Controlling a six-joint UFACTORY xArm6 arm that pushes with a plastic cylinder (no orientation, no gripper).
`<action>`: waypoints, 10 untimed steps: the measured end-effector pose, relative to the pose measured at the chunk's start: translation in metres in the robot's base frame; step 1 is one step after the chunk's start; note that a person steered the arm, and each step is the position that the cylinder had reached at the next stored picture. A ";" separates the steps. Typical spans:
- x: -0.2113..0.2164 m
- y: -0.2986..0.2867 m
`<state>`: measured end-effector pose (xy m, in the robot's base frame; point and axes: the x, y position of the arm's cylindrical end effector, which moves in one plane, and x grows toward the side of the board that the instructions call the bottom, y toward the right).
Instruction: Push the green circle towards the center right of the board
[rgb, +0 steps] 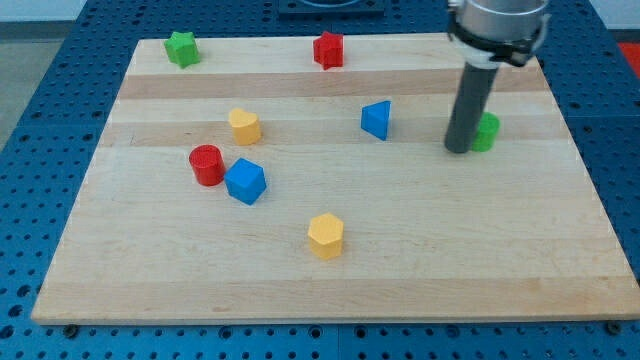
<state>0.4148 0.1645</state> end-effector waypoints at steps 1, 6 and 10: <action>0.000 0.008; 0.061 -0.042; 0.033 0.003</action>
